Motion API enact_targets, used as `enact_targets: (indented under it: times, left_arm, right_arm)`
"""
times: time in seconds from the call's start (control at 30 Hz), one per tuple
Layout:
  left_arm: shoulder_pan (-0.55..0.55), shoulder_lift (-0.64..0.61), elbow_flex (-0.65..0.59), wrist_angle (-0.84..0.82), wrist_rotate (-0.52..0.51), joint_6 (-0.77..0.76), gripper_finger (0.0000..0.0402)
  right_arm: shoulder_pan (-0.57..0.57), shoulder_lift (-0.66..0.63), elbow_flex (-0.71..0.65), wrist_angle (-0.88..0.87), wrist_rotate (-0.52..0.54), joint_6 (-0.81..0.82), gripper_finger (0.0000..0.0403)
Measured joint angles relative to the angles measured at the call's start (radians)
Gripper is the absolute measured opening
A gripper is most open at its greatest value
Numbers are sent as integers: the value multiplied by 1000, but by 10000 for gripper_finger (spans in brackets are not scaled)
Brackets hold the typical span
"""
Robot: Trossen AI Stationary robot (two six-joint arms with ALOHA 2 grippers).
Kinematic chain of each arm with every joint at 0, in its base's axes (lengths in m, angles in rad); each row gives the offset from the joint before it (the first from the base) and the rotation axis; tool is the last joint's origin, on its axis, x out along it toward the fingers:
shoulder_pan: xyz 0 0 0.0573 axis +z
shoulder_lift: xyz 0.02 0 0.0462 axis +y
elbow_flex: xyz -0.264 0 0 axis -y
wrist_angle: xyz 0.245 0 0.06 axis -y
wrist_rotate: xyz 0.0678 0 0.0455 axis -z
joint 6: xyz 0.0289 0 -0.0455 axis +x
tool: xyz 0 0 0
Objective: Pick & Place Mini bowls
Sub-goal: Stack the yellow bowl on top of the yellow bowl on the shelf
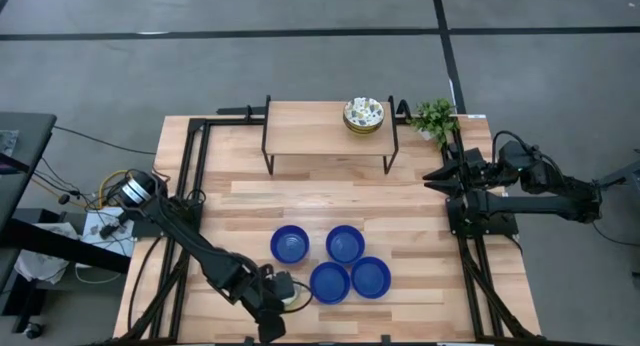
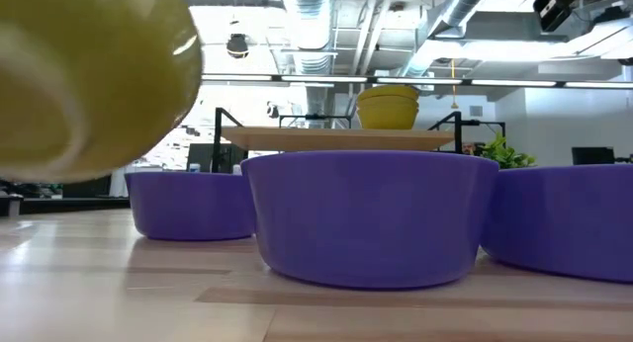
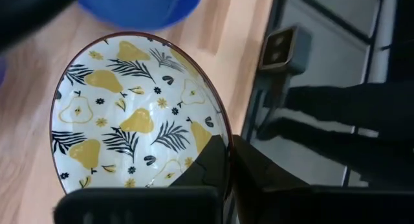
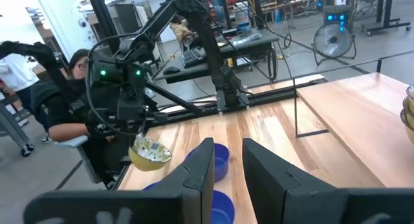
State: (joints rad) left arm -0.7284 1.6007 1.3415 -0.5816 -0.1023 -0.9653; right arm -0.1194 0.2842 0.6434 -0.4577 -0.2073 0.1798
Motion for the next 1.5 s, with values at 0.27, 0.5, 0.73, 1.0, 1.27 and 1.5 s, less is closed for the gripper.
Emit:
enact_targets:
  times: [0.27, 0.5, 0.73, 1.0, 1.27, 1.5]
  left_arm:
    - [9, -65, 0, 152, -82, 102, 6]
    - [87, -151, 1, 224, -238, 287, 6]
    - [246, -191, 2, 320, -250, 519, 6]
    - [381, -192, 2, 335, -125, 624, 6]
    - [460, -192, 2, 334, -108, 707, 6]
    - [466, -192, 2, 244, -109, 743, 6]
  right_arm:
    - [0, 41, -1, -5, 3, 4, 70]
    - [0, 130, 0, 57, 14, -4, 70]
    - [0, 233, 0, 273, -7, -149, 70]
    - [1, 366, 44, 316, -39, -326, 70]
    - [1, 548, 255, 93, -39, -553, 70]
    - [1, 726, 498, -246, -24, -771, 70]
